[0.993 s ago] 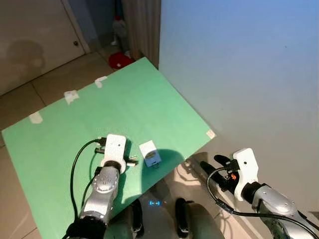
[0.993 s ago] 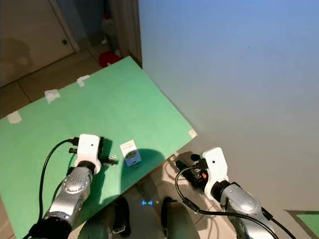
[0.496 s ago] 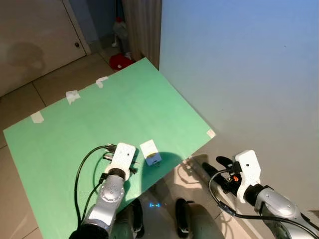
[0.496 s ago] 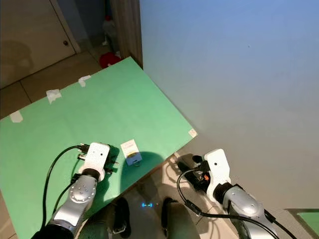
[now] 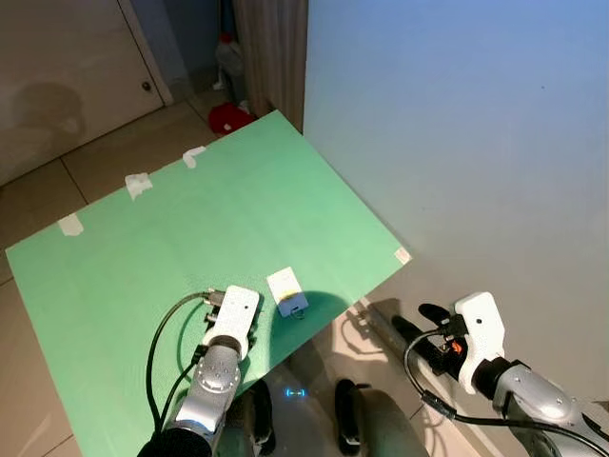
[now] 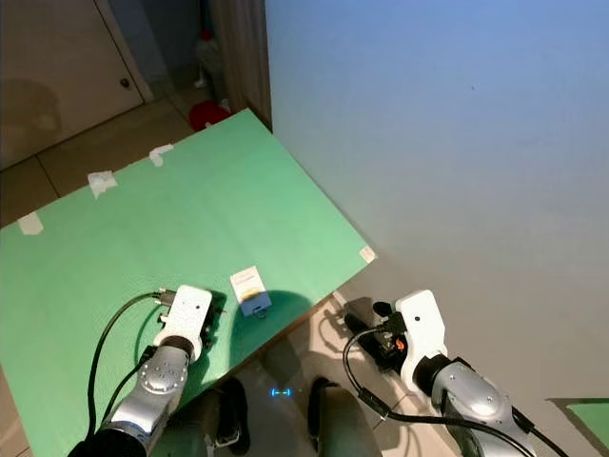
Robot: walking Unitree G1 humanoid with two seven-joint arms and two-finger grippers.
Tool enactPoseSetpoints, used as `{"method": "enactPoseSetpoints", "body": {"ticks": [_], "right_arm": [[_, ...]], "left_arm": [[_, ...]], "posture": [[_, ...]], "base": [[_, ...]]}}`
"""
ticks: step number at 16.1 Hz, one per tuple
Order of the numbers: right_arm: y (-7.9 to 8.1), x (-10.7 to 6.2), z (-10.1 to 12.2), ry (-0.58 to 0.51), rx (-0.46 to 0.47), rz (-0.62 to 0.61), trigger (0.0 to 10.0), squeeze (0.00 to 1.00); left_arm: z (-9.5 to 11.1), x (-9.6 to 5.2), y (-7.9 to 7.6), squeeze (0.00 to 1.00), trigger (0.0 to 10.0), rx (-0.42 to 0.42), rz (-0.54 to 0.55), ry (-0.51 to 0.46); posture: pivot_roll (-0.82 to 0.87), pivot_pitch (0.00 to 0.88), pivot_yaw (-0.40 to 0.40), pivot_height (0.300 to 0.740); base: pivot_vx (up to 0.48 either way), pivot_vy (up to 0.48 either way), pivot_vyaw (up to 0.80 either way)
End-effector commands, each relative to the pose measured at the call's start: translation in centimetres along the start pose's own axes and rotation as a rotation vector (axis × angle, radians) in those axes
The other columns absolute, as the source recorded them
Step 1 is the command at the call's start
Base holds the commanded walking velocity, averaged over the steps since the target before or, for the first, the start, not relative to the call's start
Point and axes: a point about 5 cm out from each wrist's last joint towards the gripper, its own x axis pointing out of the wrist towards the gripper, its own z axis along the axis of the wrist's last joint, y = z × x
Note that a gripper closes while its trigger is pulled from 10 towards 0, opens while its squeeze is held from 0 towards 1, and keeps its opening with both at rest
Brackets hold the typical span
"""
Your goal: Hang keys on a hook
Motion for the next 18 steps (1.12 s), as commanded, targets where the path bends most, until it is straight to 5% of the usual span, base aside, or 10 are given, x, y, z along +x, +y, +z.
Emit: {"method": "enactPoseSetpoints", "body": {"ticks": [1, 5, 6, 16, 17, 18], "right_arm": [[0.0, -0.5, -0.2, 0.013, 0.001, -0.006, 10.0, 0.00], [0.0, -0.8, -0.3, 0.020, 0.002, -0.007, 10.0, 0.00], [0.0, -0.8, -0.3, 0.023, 0.003, -0.006, 10.0, 0.00], [-0.3, -0.8, -0.3, 0.029, -0.001, -0.002, 10.0, 0.00], [-0.3, -0.8, -0.2, 0.029, -0.002, -0.003, 10.0, 0.00], [-0.3, -0.9, -0.2, 0.030, -0.002, -0.004, 10.0, 0.00]], "left_arm": [[-0.8, -0.3, -0.4, 1.00, 10.0, 0.007, -0.002, 0.034], [-1.3, -0.6, -0.9, 1.00, 10.0, 0.024, -0.008, 0.054], [-1.5, -0.7, -1.1, 0.00, 10.0, 0.018, -0.013, 0.065], [-1.6, -0.5, -1.1, 0.00, 10.0, 0.006, -0.004, 0.082], [-1.6, -0.5, -1.1, 0.00, 6.5, -0.001, -0.004, 0.081], [-1.6, -0.4, -1.1, 0.00, 0.3, -0.015, -0.009, 0.080]], "posture": [[-0.31, 0.265, -0.006, 0.740], [-0.31, 0.275, -0.010, 0.740], [-0.31, 0.276, -0.011, 0.740], [-0.31, 0.280, -0.021, 0.740], [-0.32, 0.281, -0.023, 0.740], [-0.32, 0.281, -0.023, 0.740]], "base": [[0.000, 0.000, 0.00], [0.000, 0.000, 0.00], [0.000, 0.000, 0.00], [0.000, 0.000, 0.00], [0.000, 0.000, 0.00], [0.000, 0.000, 0.00]]}}
